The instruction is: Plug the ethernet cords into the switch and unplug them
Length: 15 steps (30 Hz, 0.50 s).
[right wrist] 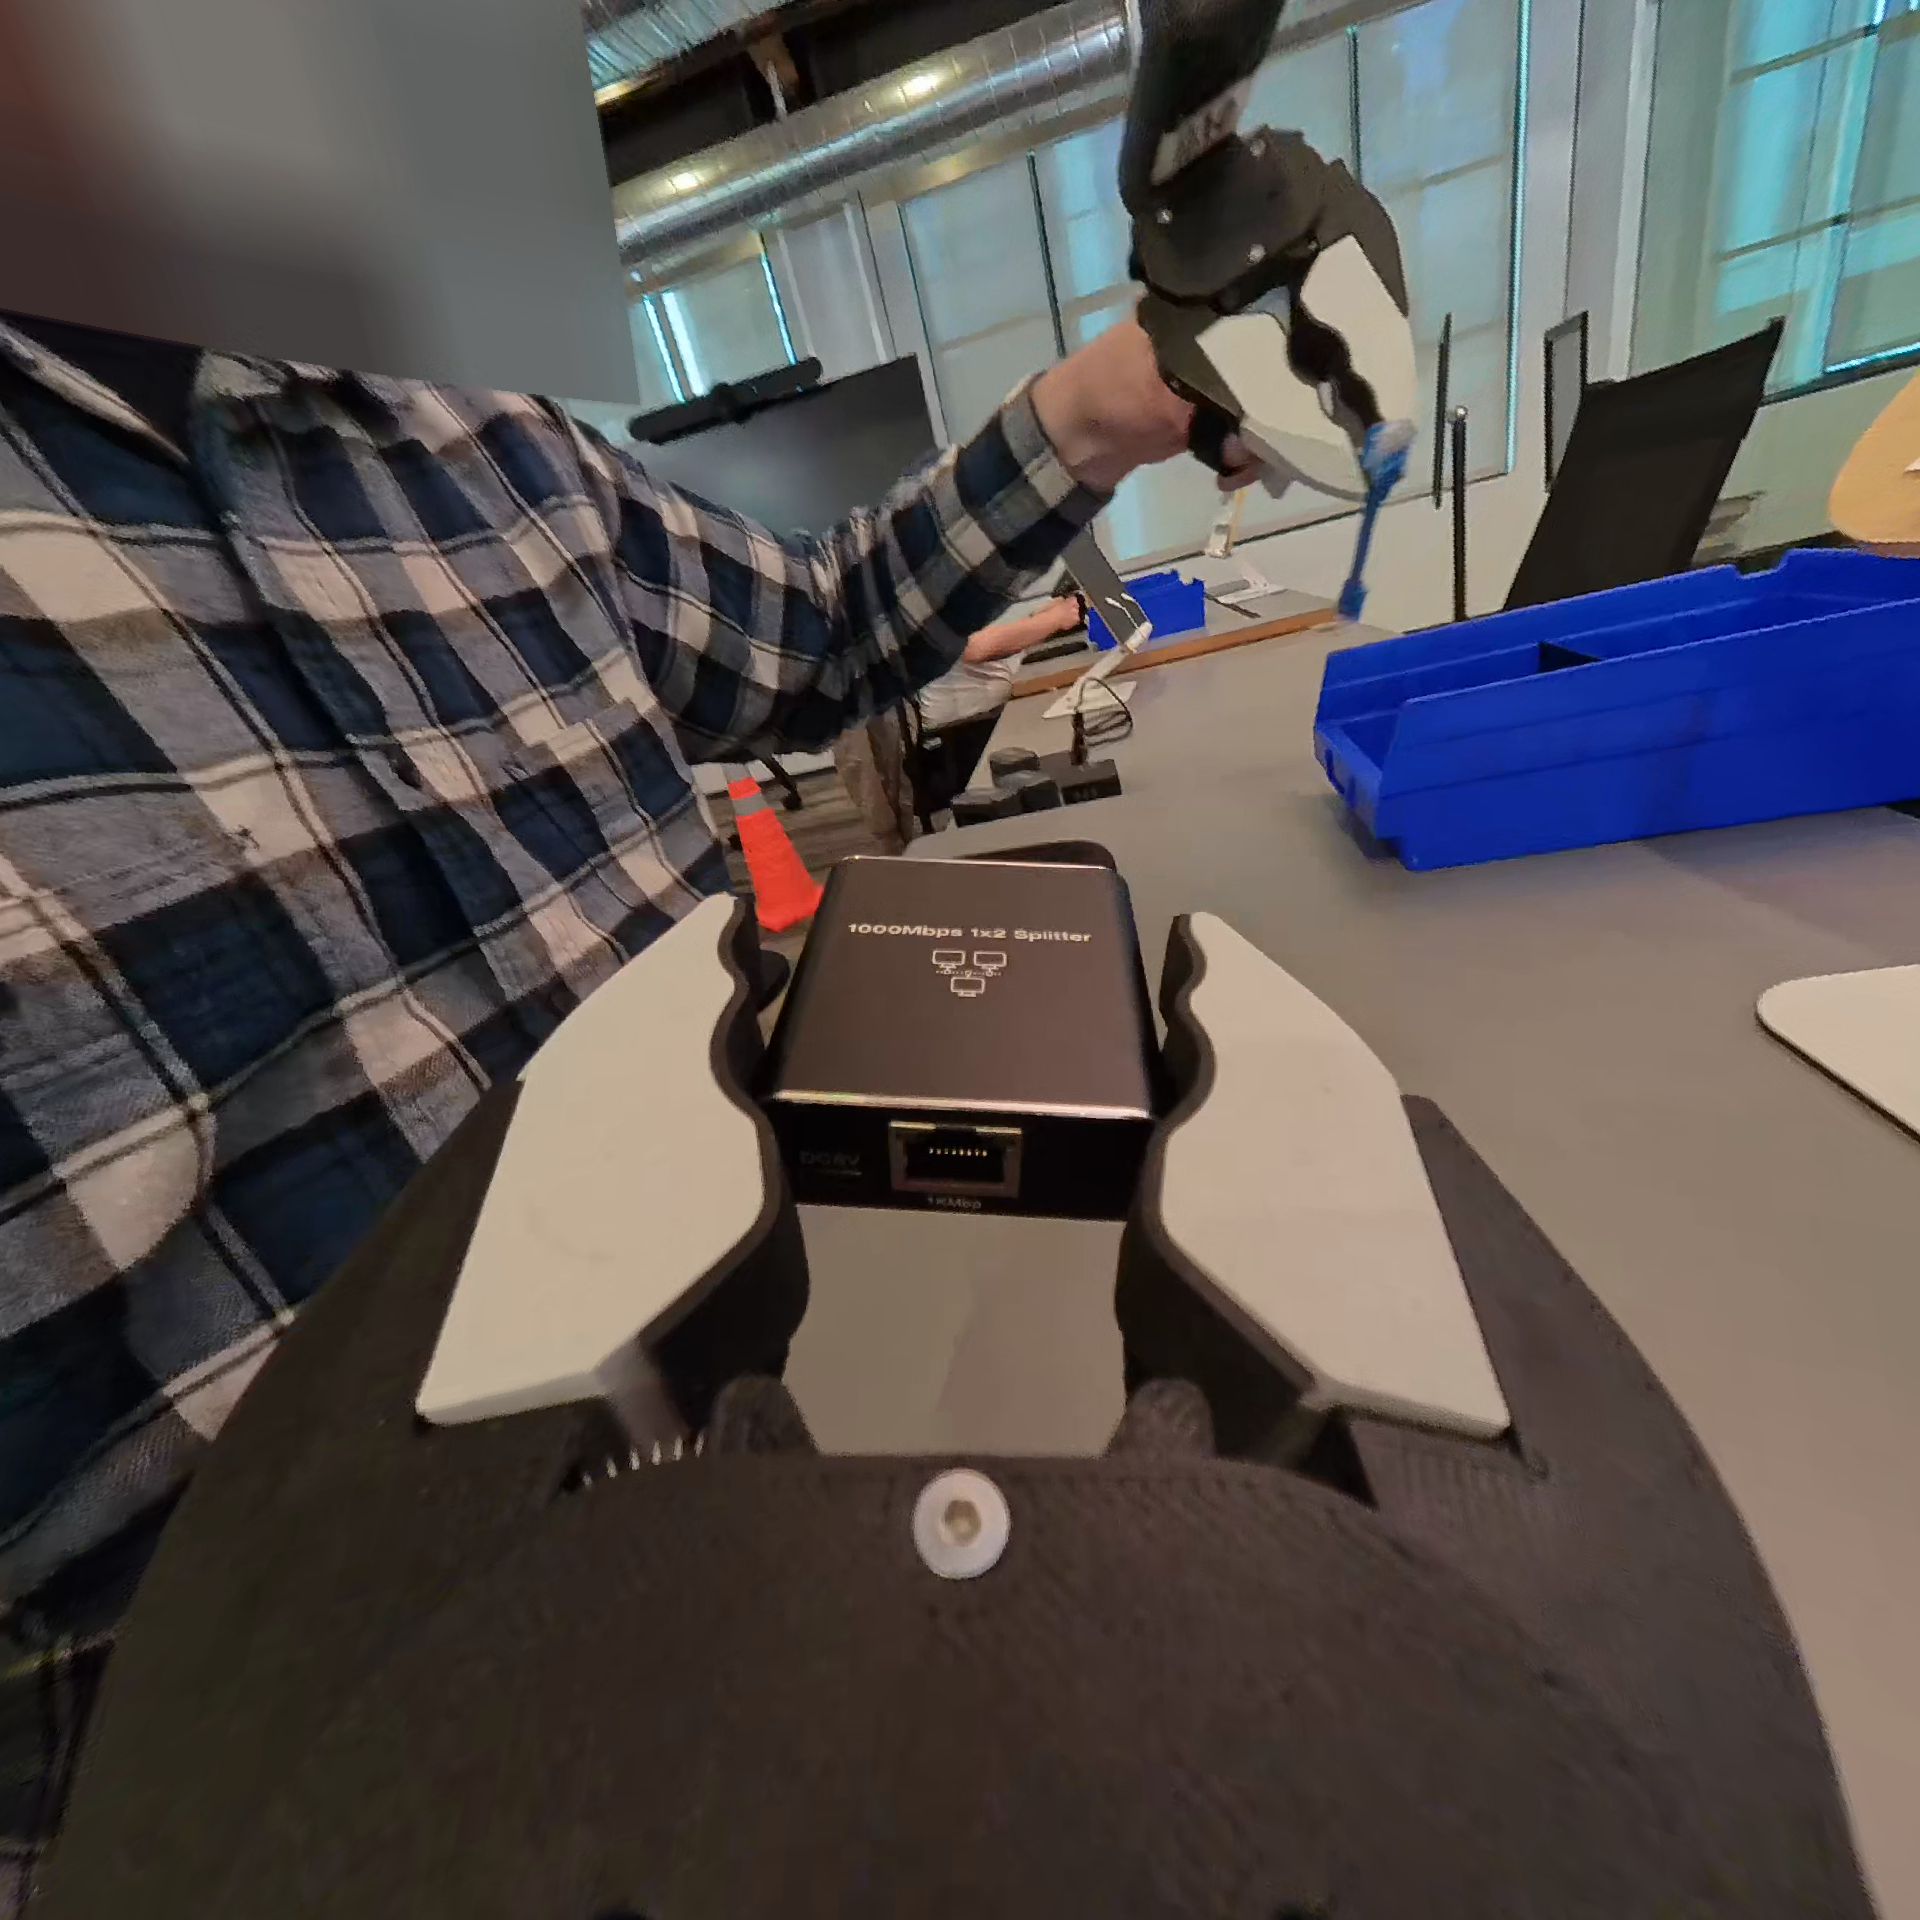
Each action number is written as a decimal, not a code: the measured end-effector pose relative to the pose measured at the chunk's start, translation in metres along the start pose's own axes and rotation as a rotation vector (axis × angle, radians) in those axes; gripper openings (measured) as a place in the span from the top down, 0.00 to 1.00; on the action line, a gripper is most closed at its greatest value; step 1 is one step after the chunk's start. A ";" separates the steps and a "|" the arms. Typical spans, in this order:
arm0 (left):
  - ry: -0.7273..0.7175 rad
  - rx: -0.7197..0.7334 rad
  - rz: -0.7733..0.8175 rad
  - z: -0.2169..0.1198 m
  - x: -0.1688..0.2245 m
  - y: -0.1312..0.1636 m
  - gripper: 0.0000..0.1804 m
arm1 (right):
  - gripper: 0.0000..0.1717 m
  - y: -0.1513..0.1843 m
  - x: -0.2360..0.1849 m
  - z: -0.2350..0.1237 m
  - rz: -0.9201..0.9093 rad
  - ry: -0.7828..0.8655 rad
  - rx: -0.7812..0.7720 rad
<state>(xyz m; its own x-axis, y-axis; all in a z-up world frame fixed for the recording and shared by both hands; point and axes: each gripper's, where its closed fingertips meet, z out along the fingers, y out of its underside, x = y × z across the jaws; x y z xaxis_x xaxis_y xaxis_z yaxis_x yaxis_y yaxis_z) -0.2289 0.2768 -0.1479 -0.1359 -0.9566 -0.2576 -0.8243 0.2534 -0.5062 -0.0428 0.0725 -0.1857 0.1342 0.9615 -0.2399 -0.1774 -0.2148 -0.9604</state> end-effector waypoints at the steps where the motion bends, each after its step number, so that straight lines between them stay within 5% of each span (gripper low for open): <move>1: 0.058 0.011 -0.022 0.009 0.016 -0.013 0.94 | 0.56 0.001 -0.001 -0.001 -0.009 0.010 -0.014; 5: 0.252 0.064 -0.114 0.045 0.057 -0.051 0.94 | 0.56 -0.003 -0.003 -0.005 -0.057 0.032 -0.054; 15: 0.276 -0.133 -0.157 0.153 0.103 -0.036 0.94 | 0.56 -0.004 -0.003 -0.024 -0.087 0.070 -0.083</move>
<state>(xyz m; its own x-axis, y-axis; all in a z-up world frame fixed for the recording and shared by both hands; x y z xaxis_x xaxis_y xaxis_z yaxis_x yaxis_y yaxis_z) -0.1290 0.1913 -0.2816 -0.1306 -0.9898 0.0565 -0.9090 0.0967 -0.4053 -0.0193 0.0660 -0.1840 0.2140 0.9633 -0.1618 -0.0814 -0.1475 -0.9857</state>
